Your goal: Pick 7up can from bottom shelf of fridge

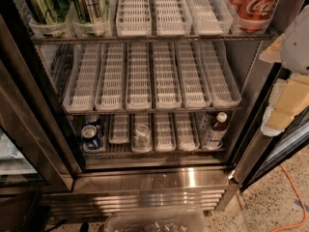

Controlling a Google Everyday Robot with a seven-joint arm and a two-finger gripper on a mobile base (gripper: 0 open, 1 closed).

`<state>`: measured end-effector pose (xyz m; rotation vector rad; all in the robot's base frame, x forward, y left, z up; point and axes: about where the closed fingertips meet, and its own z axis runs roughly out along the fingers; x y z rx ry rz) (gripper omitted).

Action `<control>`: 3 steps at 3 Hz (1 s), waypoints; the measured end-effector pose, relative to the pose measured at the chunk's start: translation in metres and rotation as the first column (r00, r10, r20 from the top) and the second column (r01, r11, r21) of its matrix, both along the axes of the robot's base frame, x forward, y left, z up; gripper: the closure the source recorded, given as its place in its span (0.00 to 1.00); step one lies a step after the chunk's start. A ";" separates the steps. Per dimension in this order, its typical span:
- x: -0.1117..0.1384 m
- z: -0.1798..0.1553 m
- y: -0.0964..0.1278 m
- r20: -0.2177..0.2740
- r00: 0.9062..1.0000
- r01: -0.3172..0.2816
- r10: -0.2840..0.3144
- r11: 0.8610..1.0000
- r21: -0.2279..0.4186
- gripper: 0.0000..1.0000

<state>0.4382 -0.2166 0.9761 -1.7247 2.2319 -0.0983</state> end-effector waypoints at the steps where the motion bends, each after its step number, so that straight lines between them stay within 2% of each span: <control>1: 0.000 0.000 0.000 0.000 1.000 0.000 0.000 1.000 0.000 0.00; 2: -0.002 -0.019 0.008 0.022 1.000 0.003 -0.004 0.999 0.042 0.00; 3: -0.015 -0.081 0.030 0.001 1.000 0.001 -0.001 0.987 0.163 0.00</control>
Offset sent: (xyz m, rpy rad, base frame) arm -0.0081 0.0296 -0.0789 0.1667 -0.0739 -0.0171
